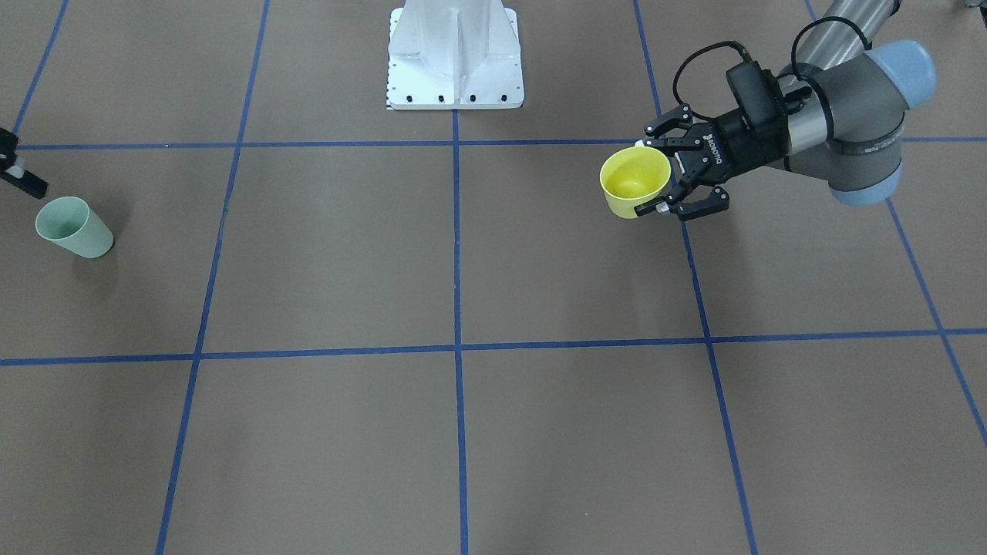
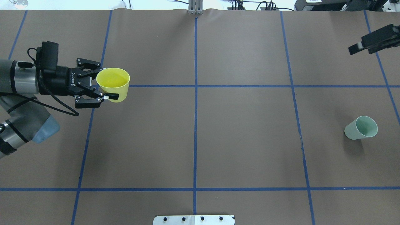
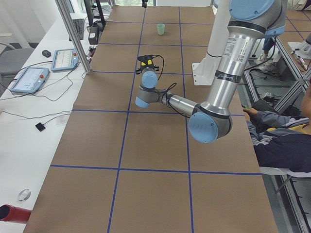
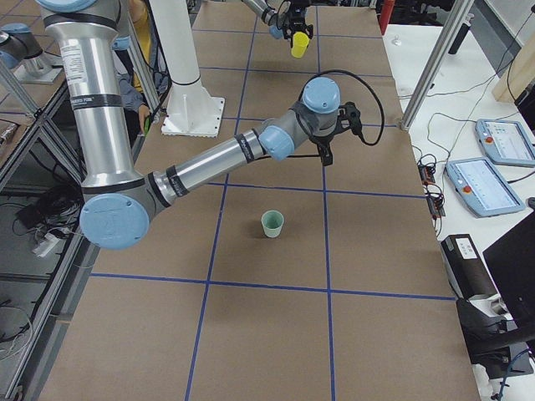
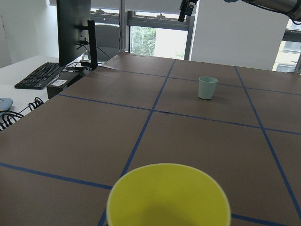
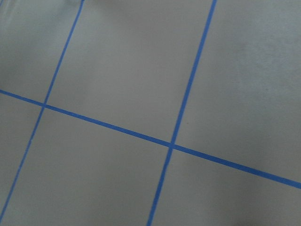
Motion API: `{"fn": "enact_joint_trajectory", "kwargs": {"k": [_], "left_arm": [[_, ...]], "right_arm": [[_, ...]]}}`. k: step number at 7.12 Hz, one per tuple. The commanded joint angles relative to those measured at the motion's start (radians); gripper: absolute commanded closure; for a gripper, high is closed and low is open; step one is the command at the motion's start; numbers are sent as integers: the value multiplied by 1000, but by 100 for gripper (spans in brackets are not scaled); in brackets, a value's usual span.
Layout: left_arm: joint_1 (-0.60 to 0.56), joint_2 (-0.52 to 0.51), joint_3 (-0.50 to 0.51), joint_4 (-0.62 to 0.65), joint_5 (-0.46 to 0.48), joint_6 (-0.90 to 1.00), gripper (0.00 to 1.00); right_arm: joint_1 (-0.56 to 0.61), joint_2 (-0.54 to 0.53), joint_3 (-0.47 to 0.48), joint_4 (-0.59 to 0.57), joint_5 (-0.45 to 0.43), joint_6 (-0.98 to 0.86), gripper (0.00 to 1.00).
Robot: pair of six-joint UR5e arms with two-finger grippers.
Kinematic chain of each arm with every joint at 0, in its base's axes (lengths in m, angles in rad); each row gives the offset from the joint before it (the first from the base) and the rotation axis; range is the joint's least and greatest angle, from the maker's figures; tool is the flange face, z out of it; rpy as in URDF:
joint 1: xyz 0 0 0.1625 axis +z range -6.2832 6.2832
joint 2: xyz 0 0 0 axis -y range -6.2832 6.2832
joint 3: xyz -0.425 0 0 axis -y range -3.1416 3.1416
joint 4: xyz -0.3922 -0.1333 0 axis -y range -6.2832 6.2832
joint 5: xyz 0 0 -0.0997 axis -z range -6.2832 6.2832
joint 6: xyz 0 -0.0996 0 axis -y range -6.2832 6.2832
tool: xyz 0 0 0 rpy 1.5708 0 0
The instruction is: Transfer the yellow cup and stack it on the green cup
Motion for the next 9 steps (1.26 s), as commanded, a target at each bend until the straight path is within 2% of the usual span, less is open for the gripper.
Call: {"fn": "enact_joint_trajectory", "kwargs": {"k": [1,2,3,4,5,7,9], "left_arm": [[34,-50,3,57,6,3,100],[72,-64,6,79,35,50,98],[110,-55,6,85,146,129,98],[147,-46,6,86,208,179,97],[175,-47,6,87,214,188,95],[225,-47,6,87,296,208,94],[301,-58,6,87,400,211,94]], "right_arm": [[-179,162,-2,-2,-85,210,0],[-282,231,-9,-6,-160,332,0],[-357,305,-25,-14,-208,443,0],[-410,336,-26,-14,-242,486,0],[-451,362,-39,-16,-251,490,0],[-516,492,-63,-179,-283,490,0],[-551,555,-104,-197,-314,531,0]]}}
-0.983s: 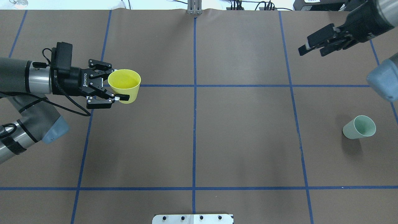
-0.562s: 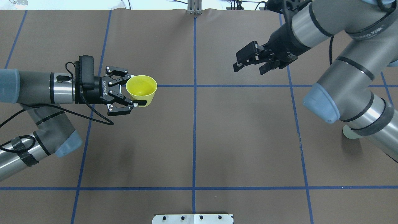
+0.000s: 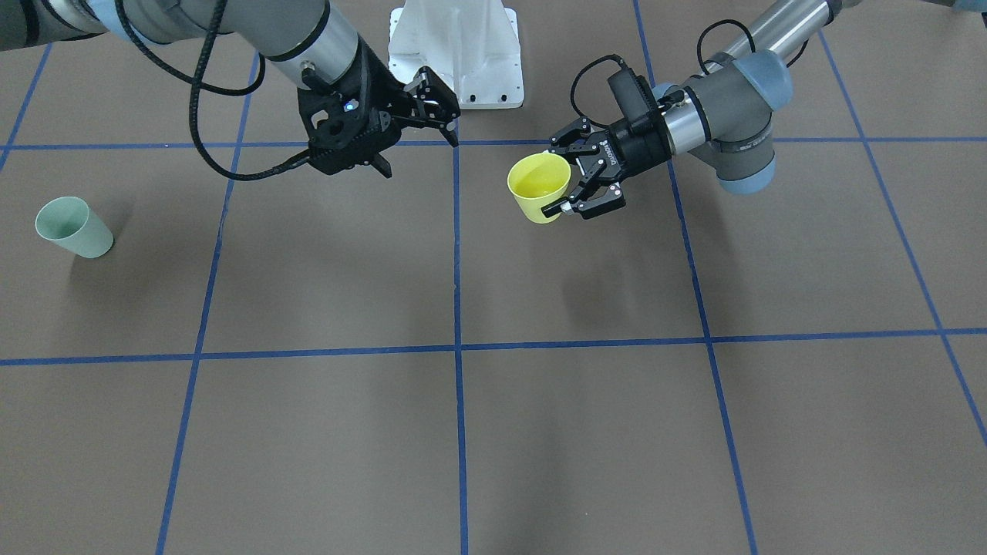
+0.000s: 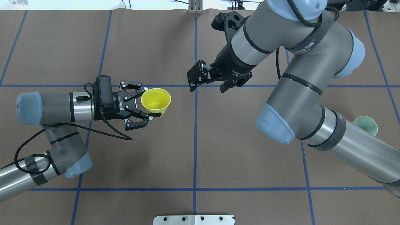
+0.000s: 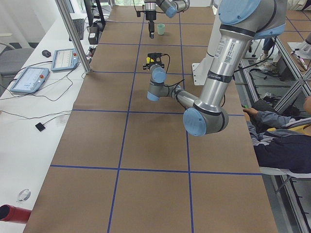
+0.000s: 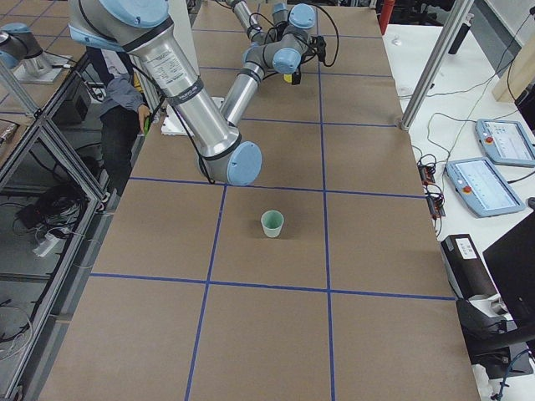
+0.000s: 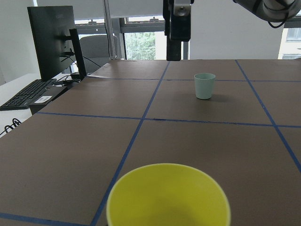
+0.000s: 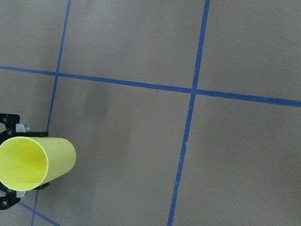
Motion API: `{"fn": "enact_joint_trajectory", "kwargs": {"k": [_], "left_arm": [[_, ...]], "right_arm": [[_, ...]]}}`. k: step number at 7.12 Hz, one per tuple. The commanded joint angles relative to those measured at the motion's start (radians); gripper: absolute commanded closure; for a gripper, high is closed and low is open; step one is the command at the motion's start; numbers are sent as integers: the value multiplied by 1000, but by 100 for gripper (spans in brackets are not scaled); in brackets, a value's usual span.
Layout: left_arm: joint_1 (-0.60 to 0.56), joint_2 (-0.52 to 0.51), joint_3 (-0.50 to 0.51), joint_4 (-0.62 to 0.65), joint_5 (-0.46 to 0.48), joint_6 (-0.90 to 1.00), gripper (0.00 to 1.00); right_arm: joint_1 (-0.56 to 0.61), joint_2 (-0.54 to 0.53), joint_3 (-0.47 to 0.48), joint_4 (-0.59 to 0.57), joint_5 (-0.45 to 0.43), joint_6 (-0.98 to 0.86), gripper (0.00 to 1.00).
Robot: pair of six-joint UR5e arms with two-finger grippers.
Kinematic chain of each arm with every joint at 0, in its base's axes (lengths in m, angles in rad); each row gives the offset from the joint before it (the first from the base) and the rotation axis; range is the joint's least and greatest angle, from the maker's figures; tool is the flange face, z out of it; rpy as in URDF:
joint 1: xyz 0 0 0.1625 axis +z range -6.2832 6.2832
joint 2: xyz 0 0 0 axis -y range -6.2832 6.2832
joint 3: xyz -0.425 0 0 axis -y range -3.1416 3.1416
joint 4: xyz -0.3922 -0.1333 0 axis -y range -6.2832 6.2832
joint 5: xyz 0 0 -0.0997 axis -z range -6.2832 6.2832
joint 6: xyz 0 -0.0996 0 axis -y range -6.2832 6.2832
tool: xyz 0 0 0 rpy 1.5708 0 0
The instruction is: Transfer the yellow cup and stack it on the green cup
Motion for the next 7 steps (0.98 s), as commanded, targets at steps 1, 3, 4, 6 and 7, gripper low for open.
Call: {"fn": "enact_joint_trajectory", "kwargs": {"k": [1,3,4,6,7], "left_arm": [[62,-8,0,0,91,28,93],[86,-29,-1,-2,139,39,91],[86,-38,-1,-2,139,39,91],[86,-38,-3,-2,140,39,90],[86,-38,-3,-2,140,39,90]], "right_arm": [[-38,102,-87,-20,-26,54,0],[-68,145,-152,-20,-55,54,0],[-88,142,-154,-20,-83,54,0],[-105,125,-157,-21,-130,54,0],[-105,115,-154,-21,-135,54,0]]}}
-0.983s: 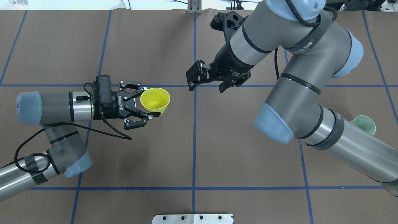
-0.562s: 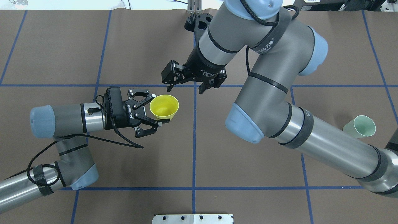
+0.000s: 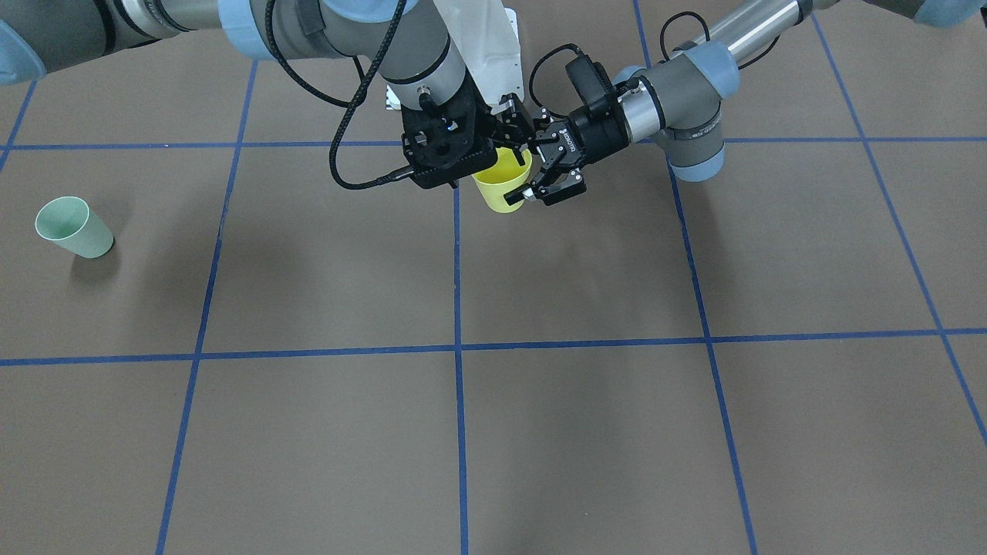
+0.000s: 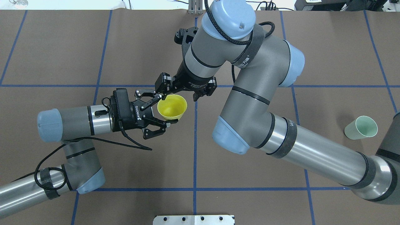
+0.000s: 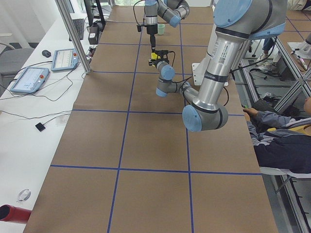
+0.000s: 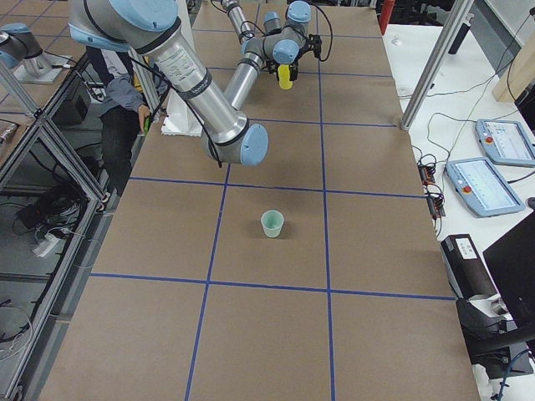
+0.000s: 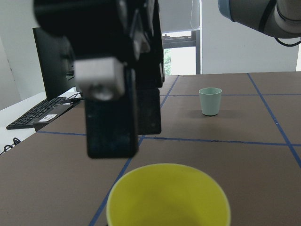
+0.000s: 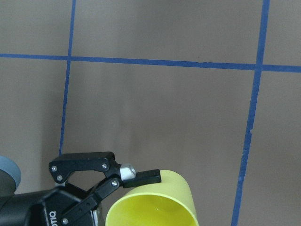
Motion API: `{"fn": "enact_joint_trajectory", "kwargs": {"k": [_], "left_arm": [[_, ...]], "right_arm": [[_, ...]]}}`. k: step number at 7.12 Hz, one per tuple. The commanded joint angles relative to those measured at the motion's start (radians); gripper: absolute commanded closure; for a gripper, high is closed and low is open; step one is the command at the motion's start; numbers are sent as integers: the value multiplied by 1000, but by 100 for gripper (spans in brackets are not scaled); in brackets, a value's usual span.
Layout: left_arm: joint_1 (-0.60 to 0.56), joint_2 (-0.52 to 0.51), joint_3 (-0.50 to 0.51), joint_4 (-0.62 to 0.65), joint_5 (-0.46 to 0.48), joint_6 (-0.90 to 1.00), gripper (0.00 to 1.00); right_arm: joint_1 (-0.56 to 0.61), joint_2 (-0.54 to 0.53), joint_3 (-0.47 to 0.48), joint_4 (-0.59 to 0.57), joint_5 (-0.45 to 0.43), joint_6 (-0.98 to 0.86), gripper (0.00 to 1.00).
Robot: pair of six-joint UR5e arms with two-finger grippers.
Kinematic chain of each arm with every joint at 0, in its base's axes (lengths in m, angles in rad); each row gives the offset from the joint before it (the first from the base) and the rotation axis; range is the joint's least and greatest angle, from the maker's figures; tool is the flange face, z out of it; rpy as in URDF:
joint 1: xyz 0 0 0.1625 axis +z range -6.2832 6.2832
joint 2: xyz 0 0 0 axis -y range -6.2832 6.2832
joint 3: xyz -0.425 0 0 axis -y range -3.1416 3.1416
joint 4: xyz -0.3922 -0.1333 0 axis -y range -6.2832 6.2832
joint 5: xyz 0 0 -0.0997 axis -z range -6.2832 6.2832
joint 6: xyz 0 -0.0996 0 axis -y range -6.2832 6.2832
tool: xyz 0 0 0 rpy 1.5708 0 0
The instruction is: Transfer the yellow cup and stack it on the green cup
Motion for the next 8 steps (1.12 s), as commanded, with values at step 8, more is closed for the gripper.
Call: {"fn": "enact_joint_trajectory", "kwargs": {"k": [8], "left_arm": [[0,6,0,0,0,0,90]], "right_arm": [[-63,-50,13,0,-135,-3,2]]}}
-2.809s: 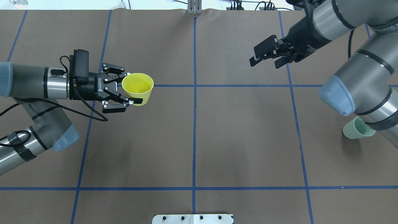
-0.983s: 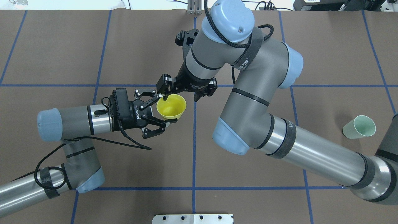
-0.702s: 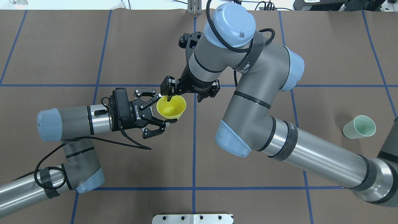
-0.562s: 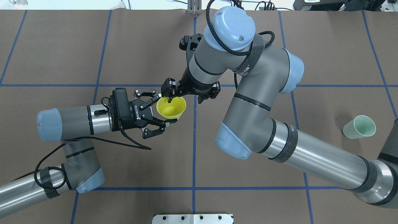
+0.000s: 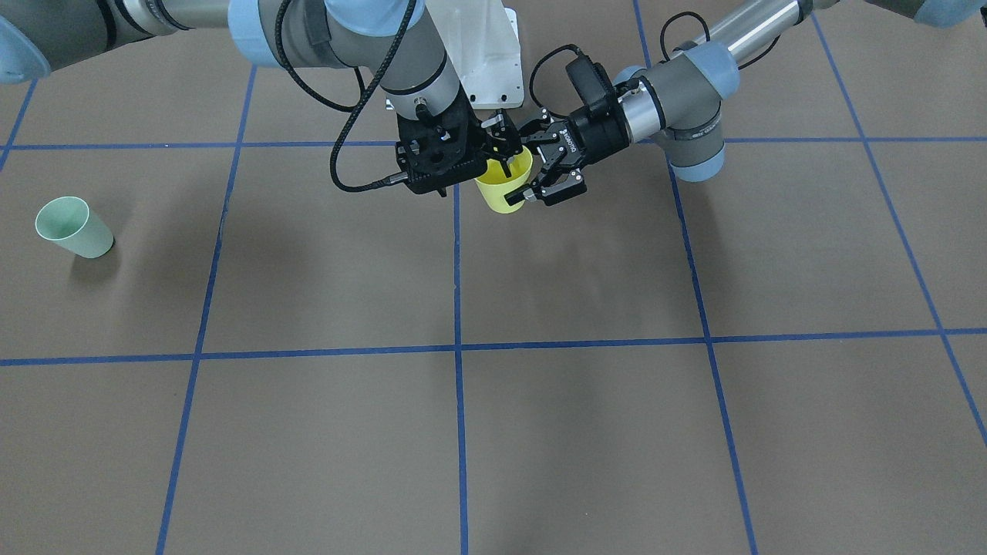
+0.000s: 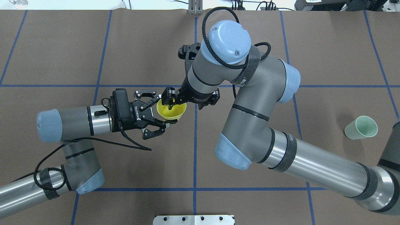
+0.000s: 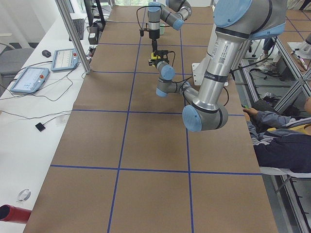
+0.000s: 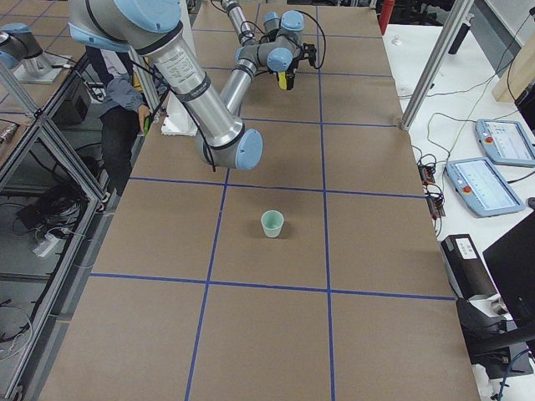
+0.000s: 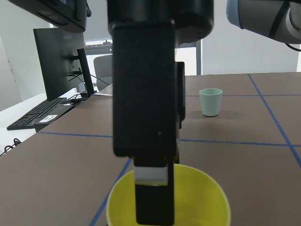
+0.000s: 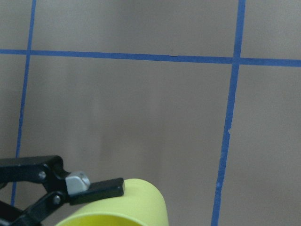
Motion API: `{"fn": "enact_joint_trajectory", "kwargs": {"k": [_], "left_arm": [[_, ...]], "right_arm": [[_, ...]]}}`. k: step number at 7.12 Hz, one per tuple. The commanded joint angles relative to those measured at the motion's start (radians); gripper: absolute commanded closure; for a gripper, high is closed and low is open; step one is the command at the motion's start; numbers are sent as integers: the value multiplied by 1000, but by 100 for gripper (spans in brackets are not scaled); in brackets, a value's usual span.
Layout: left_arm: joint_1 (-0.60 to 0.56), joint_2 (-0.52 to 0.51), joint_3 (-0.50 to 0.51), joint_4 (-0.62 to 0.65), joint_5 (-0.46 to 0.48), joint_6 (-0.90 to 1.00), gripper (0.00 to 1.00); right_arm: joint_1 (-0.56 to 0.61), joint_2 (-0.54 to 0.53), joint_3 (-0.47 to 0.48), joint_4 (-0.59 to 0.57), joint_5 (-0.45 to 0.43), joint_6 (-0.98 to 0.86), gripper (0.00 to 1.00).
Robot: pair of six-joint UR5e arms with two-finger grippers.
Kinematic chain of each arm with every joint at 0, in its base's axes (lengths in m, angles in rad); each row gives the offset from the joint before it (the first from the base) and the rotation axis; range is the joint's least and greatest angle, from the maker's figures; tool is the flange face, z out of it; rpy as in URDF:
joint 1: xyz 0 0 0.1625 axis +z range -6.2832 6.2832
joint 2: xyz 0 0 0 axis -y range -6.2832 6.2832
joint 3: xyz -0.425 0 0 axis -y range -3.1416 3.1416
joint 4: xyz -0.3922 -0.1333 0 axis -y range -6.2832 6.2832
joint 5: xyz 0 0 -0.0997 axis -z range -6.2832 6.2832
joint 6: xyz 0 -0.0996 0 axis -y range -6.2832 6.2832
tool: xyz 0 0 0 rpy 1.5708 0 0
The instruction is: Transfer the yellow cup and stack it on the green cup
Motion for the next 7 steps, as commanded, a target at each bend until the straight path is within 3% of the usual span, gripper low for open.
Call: {"fn": "enact_joint_trajectory", "kwargs": {"k": [1,3,4,5,6,7], "left_arm": [[0,2,0,0,0,0,89],[0,1,1,0,2,0,85],[0,-1,3,0,0,0,82],[0,-2,3,0,2,0,78],[0,-4,1,0,14,0,66],[0,-5,0,-6,12,0,31]], "right_arm": [[-11,-7,0,0,-37,-5,10],[-11,-5,9,0,-37,-6,31],[-12,-1,11,0,-40,-10,53],[-14,1,12,0,-45,-12,91],[-27,1,23,2,-90,-12,100],[-34,5,23,2,-103,-12,100]]}}
